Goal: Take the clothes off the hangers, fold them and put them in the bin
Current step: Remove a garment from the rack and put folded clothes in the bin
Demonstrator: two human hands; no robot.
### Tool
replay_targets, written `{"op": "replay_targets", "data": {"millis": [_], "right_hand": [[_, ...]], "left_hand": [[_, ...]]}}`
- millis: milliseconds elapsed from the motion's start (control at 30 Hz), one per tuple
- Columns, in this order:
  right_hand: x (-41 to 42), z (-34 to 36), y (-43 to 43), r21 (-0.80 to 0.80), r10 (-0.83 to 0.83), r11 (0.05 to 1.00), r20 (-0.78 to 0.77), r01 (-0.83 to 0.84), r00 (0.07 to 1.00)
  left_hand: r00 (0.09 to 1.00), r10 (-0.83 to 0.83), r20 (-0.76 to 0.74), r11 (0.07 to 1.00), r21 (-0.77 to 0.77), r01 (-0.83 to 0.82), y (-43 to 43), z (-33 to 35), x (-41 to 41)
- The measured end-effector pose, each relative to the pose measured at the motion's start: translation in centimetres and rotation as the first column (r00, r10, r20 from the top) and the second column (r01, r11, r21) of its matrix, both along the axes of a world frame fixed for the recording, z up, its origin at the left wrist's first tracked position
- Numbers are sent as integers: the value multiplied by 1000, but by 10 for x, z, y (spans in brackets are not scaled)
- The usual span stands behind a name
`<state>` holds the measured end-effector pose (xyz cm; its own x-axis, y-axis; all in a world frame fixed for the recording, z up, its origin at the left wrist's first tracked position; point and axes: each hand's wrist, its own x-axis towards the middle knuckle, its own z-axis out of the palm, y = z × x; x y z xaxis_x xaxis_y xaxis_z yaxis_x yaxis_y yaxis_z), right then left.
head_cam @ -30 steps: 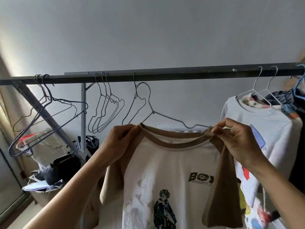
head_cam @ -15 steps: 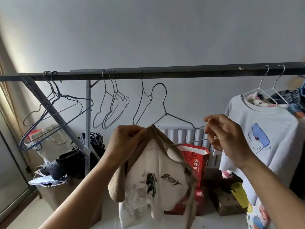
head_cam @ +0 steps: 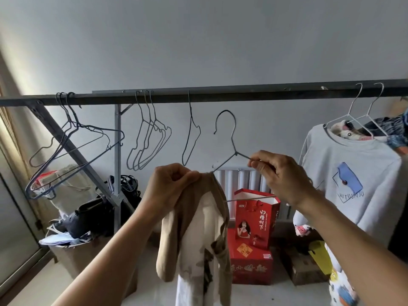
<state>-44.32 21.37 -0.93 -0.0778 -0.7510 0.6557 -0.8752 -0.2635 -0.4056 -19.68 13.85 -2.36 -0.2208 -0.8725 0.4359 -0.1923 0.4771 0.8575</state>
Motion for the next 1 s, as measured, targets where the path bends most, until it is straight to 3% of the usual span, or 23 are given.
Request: {"op": "replay_targets", "data": {"millis": [267, 400, 533, 667, 833, 1000], "right_hand": [[-33, 25, 6, 53, -343, 936, -71, 347, 937], [-44, 39, -1, 106, -509, 853, -51, 511, 859], [-28, 61, -27, 118, -489, 859, -101, 498, 867], [-12, 84, -57, 147, -467, 872, -36, 467, 884], [3, 93, -82, 280, -453, 870, 127, 407, 882], [19, 77, -87, 330, -424, 871, 127, 365, 897]], "left_hand": [[981, 186, -62, 982, 44, -184, -26, -9, 7], [987, 149, -57, 987, 75, -145, -29, -1, 7], [1000, 17, 27, 1000, 25, -17, -24, 8, 1], [992, -126, 29, 992, 21, 125, -20, 18, 4], [988, -116, 105, 992, -32, 120, -23, 29, 17], [978, -104, 179, 990, -73, 118, -29, 35, 36]]}}
